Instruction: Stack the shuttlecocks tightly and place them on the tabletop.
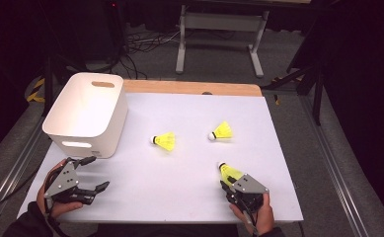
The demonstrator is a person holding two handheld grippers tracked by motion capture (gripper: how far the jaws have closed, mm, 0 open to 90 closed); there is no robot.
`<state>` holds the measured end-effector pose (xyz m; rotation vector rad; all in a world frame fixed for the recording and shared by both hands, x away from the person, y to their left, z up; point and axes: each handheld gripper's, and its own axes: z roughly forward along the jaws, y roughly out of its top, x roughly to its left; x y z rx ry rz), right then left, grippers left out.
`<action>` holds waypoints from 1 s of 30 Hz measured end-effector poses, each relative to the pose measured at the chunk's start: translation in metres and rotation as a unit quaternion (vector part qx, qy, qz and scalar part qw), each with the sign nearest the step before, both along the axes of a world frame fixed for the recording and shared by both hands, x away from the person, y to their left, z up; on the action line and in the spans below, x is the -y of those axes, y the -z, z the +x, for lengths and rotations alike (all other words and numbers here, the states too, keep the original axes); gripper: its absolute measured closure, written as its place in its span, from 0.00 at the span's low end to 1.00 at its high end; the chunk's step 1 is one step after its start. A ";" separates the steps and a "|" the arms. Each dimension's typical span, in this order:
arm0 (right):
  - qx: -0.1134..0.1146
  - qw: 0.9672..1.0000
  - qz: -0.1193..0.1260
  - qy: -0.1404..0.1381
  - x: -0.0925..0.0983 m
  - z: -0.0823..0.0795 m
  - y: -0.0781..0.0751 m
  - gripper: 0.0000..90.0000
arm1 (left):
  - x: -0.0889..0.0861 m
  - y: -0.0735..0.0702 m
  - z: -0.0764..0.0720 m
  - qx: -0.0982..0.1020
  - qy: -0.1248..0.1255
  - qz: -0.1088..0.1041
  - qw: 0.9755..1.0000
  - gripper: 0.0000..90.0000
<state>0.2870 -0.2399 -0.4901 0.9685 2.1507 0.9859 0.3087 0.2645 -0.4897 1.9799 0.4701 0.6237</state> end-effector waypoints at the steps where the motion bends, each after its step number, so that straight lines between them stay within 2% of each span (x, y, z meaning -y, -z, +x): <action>1: 0.001 1.000 0.002 0.001 0.000 0.000 0.000 0.87 | 0.000 0.000 0.000 0.001 0.000 0.000 1.000 0.13; 2: 0.004 1.000 0.005 0.005 0.001 0.001 -0.001 0.95 | 0.000 0.000 0.000 0.000 0.000 0.001 1.000 0.13; 4: 0.006 1.000 0.004 0.007 0.001 0.001 -0.001 0.98 | 0.001 0.001 0.000 -0.001 0.001 0.000 1.000 0.13; 13: 0.017 1.000 0.003 0.005 0.005 -0.001 -0.003 1.00 | 0.001 0.001 0.001 -0.005 0.001 -0.001 1.000 0.14; 19: 0.026 1.000 0.007 -0.003 0.007 -0.002 -0.007 1.00 | -0.001 0.000 0.001 -0.003 -0.003 -0.009 1.000 0.14; 30: 0.047 0.998 0.025 -0.017 0.010 0.000 -0.020 1.00 | -0.002 0.000 0.001 -0.004 -0.003 -0.015 1.000 0.14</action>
